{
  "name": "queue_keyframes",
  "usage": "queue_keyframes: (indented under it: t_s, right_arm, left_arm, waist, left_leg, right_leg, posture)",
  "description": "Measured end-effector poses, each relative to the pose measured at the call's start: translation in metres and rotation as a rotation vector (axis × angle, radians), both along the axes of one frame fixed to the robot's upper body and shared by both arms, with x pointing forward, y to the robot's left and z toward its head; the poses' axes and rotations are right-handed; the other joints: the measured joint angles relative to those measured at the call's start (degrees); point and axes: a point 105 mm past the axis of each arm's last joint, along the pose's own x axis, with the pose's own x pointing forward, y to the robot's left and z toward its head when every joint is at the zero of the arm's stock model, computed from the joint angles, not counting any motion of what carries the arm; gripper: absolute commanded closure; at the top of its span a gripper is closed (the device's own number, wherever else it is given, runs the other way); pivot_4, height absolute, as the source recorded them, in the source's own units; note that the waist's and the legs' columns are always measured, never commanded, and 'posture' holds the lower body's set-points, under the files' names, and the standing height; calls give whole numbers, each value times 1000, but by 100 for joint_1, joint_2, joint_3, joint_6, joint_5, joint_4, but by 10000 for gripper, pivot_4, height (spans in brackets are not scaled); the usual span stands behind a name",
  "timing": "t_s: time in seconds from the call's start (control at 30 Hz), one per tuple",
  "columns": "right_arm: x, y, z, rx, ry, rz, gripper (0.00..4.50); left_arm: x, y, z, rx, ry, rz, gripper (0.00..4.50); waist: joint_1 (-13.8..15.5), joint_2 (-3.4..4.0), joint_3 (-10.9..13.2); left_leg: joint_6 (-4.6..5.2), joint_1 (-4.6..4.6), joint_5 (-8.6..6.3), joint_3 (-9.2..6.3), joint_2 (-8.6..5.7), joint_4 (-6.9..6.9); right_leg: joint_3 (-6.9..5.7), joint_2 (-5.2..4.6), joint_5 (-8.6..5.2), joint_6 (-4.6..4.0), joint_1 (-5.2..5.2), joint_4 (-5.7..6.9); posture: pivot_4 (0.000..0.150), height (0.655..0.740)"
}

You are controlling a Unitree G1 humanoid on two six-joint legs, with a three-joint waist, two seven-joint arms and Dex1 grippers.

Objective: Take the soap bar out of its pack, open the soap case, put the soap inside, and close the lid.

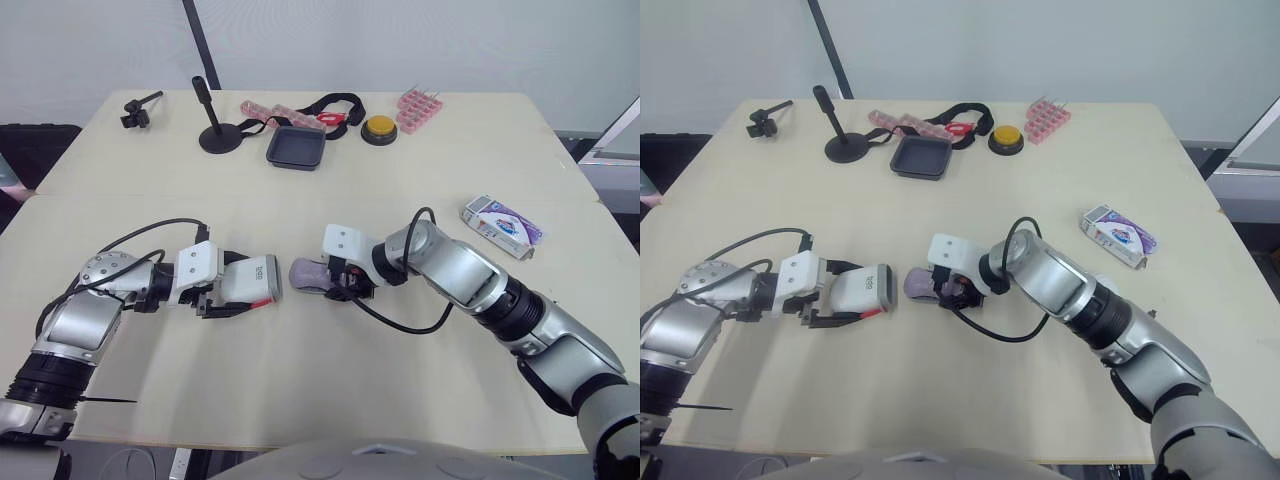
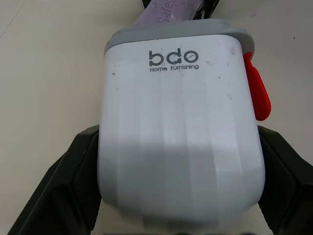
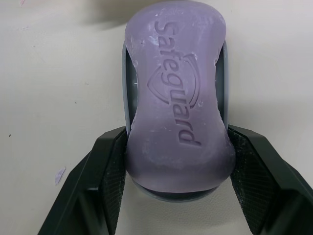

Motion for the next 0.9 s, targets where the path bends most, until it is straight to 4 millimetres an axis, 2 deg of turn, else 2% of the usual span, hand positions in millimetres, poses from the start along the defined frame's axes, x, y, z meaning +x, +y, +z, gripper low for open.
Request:
queue_keyframes:
  t_s: [0.13,0.3,0.43,0.57,0.7,0.9]
  right_arm:
    - [0,-4,0,-3,-6,1,19676]
    - [5,-40,3,-54,-22,-55,19676]
    - [-2,-59,3,-97,-15,-53,19676]
    - [-3,-74,9,-126,-22,-67,19676]
    - [-9,-75,20,-115,-44,-47,19676]
    - [-15,-70,22,-104,-25,-19,19676]
  left_arm:
    - [1,1,0,0,1,3,10195]
    - [3,3,-2,-2,16,10,10195]
    - [10,-13,2,-28,-14,-49,10195]
    - [12,-29,-2,-57,-4,-85,10195]
    - [14,-41,-5,-73,-6,-120,10195]
    - [22,-51,-1,-78,-33,-158,10195]
  waist:
    - [10,1,1]
    - [95,0,1]
    - [96,2,2]
    - [52,3,3]
    - [63,3,3]
    - [96,3,3]
  left_leg:
    - [-1,0,0,0,-1,0]
    - [3,19,2,0,-2,0]
    - [3,18,2,0,-2,-2]
    - [3,-2,2,2,1,-3]
    - [4,-3,3,2,2,-2]
    - [6,-3,4,2,0,0]
  right_leg:
    - [-1,-1,0,0,0,0]
    - [-3,-2,1,0,0,-8]
    - [0,-2,0,0,0,-7]
    - [8,4,0,0,1,-5]
    - [10,7,0,0,1,-5]
    - [8,2,0,-1,1,-3]
  posture:
    - [1500,7400]
    - [1500,7400]
    - [1500,7400]
    - [1500,7400]
    - [1500,7400]
    - [1500,7400]
